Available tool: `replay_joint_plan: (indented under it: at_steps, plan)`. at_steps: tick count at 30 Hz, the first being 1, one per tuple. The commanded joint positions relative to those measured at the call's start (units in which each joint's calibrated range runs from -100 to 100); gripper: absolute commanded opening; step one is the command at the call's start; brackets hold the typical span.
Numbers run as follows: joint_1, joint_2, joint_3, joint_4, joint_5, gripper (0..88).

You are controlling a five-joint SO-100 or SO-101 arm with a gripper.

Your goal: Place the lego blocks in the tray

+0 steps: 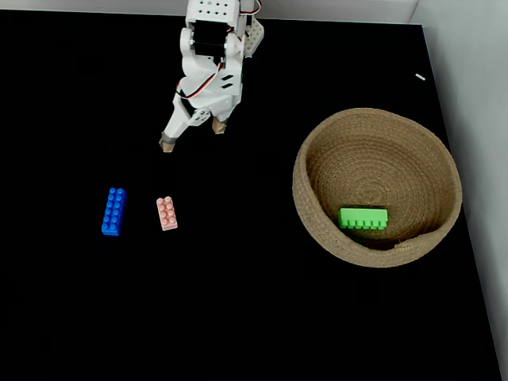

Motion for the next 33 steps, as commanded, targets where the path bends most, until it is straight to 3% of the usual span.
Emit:
replay_joint_plan:
  at_steps: [1,13,26,33]
  plan:
    - [6.3,2.9,-10.9,-0.7,0.4,36.1]
    - [9.2,19.6,-31.2,-2.7,-3.4,37.1]
    - [17.0,30.6,-35.2,-18.6,0.5,36.5]
    - [15.9,32.9,-34.5,-19.4,0.4,32.3]
